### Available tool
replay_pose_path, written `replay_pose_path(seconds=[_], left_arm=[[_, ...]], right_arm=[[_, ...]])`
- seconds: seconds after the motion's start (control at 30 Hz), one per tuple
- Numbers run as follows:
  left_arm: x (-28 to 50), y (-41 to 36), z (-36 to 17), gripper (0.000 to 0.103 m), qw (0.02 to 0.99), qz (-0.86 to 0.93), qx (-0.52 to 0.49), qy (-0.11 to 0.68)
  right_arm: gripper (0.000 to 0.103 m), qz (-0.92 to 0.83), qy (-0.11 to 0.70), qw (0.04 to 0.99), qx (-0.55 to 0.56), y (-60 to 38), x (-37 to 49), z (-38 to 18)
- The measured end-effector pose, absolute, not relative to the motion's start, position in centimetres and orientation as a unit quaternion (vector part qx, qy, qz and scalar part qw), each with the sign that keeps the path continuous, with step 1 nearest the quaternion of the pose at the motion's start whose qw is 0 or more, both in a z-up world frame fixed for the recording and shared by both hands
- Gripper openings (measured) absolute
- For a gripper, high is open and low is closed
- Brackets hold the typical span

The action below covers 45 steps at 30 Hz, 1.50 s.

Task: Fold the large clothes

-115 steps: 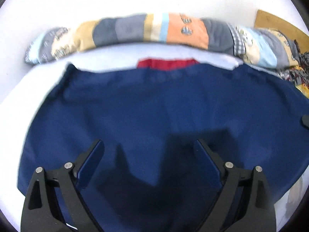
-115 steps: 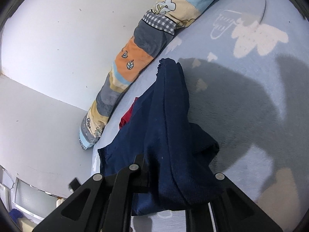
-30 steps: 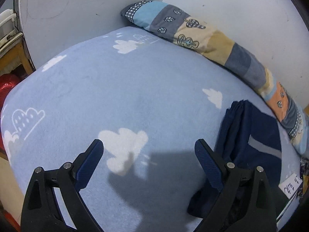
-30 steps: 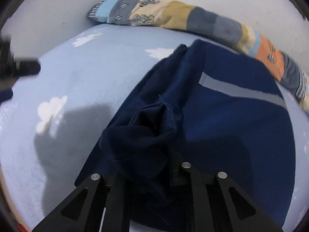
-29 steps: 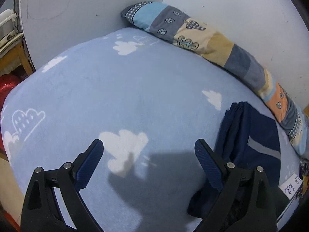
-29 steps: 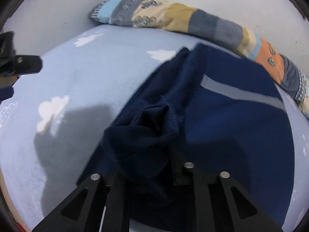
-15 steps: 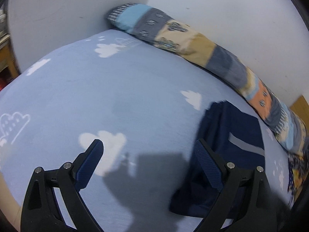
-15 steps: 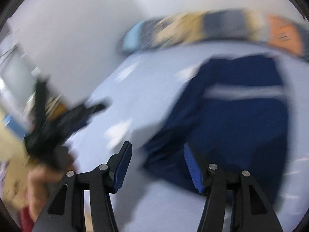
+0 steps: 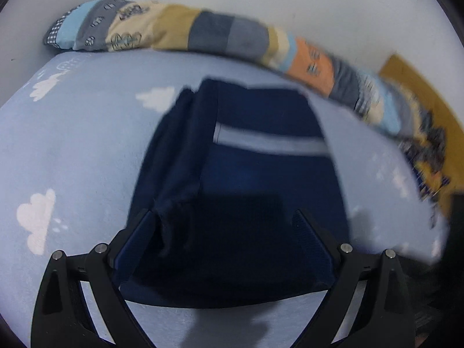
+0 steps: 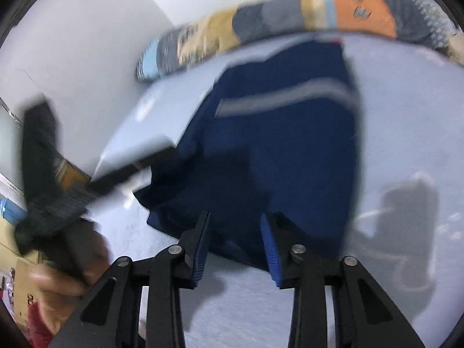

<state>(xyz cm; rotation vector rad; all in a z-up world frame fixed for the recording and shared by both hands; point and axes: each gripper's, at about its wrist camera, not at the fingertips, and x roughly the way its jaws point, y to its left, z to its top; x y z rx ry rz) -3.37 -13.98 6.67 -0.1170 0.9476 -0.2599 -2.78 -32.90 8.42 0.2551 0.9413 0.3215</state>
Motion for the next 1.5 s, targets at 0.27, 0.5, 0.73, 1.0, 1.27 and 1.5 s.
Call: replay_pose_path(seconds=[0.27, 0.5, 0.73, 1.0, 1.27, 1.5], left_arm=[[-3.5, -16.3, 3.9, 0.096, 0.872, -0.023, 0.012, 0.488], [-4.8, -18.0, 6.7, 0.096, 0.9, -0.046, -0.034, 0.432], [-4.4, -17.7, 6.8, 0.096, 0.909, -0.02, -0.019, 0.415], [-5.3, -17.6, 8.5, 0.096, 0.927, -0.022, 0.004, 0.375], [-5.3, -17.3, 8.5, 0.096, 0.927, -0.02, -0.001, 0.374], [-5.4, -17.6, 8.6, 0.096, 0.93, -0.018, 0.011, 0.368]], right_arm=[[0.04, 0.067, 0.422, 0.9, 0.083, -37.2, -1.6, 8.7], [0.04, 0.097, 0.411, 0.901, 0.096, -37.9, -1.8, 9.7], [0.046, 0.09, 0.404, 0.903, 0.115, -39.3, -2.1, 9.3], [0.046, 0.095, 0.399, 0.907, 0.099, -38.4, -2.1, 9.0], [0.046, 0.105, 0.414, 0.901, 0.076, -36.6, -1.9, 7.7], [0.046, 0.108, 0.417, 0.899, 0.079, -36.6, -1.7, 7.3]])
